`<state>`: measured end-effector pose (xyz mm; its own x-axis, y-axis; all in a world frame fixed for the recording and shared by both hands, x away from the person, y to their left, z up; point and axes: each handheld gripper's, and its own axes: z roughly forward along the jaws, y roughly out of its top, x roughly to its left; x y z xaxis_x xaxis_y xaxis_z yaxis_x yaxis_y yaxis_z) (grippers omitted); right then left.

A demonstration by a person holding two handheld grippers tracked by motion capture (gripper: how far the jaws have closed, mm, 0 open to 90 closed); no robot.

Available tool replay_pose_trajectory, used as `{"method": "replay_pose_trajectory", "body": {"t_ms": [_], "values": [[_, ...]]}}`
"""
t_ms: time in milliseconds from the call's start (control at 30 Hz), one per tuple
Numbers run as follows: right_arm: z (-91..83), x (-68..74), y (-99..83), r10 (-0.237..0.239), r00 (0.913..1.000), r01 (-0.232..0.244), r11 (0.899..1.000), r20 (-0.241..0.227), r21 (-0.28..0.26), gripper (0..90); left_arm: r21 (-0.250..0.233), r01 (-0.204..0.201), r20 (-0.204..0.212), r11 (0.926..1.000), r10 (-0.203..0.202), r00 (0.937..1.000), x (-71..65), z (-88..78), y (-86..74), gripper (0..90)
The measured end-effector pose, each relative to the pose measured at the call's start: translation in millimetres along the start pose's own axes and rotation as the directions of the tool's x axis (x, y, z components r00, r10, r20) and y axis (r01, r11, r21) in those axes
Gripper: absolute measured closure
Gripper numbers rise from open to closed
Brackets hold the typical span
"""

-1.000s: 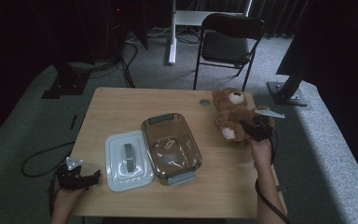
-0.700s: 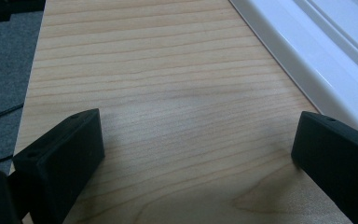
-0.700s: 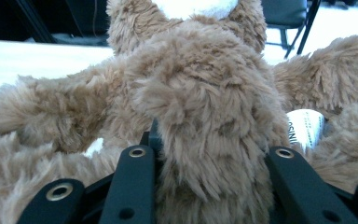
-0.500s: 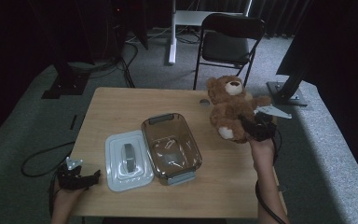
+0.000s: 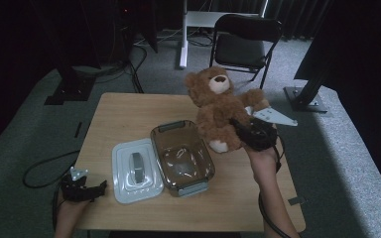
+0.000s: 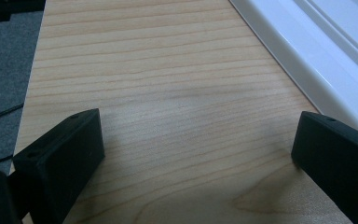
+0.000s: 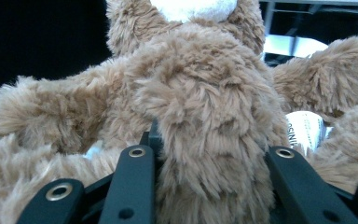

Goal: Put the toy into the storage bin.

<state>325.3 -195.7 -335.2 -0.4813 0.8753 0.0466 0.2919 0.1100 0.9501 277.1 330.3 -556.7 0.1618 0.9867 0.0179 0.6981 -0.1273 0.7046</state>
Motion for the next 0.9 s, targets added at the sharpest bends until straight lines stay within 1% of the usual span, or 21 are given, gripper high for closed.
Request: {"method": "replay_pose_trajectory", "body": {"t_ms": [133,267,367,467,567,667,767,867,900], "values": [[7.3,19.1,3.0,-0.003,0.9985,0.003,1.000,-0.055,-0.006,66.5,-0.001,0.001,0.000,1.0000,-0.001,1.0000,-0.1,0.1,0.0,3.0],[13.9,37.9,-0.9,0.000,0.9937,-0.001,1.000,-0.113,-0.007,66.4,-0.001,0.001,0.000,1.0000,-0.001,1.0000,-0.1,0.1,0.0,3.0],[19.3,52.4,-6.0,-0.011,0.9889,0.012,1.000,-0.148,0.006,66.4,-0.001,0.001,0.000,1.0000,-0.001,1.0000,0.0,0.1,0.0,2.9],[27.0,64.5,-12.6,-0.020,0.9848,0.025,0.999,-0.173,0.027,66.3,-0.001,0.001,0.000,1.0000,-0.001,1.0000,0.0,0.1,0.0,3.0],[35.6,72.5,-21.3,-0.023,0.9815,0.034,0.998,-0.190,0.055,66.2,-0.001,0.000,0.000,1.0000,0.000,1.0000,0.1,0.1,0.0,3.0],[43.7,76.7,-32.2,-0.015,0.9779,0.035,0.995,-0.209,0.094,66.1,-0.001,0.000,0.000,1.0000,0.000,1.0000,0.1,0.1,0.0,3.0],[51.5,80.8,-44.6,-0.012,0.9778,0.039,0.991,-0.209,0.129,66.0,-0.001,0.000,0.000,1.0000,0.000,1.0000,0.1,0.0,0.0,3.0],[58.9,83.8,-58.1,-0.003,0.9757,0.041,0.985,-0.219,0.166,66.0,-0.001,0.000,0.000,1.0000,0.000,1.0000,0.0,0.0,0.0,3.0],[58.9,83.8,-58.1,-0.003,0.9757,0.041,0.985,-0.219,0.166,66.0,-0.001,0.000,0.000,1.0000,0.000,1.0000,0.0,0.0,0.0,3.0]]}}
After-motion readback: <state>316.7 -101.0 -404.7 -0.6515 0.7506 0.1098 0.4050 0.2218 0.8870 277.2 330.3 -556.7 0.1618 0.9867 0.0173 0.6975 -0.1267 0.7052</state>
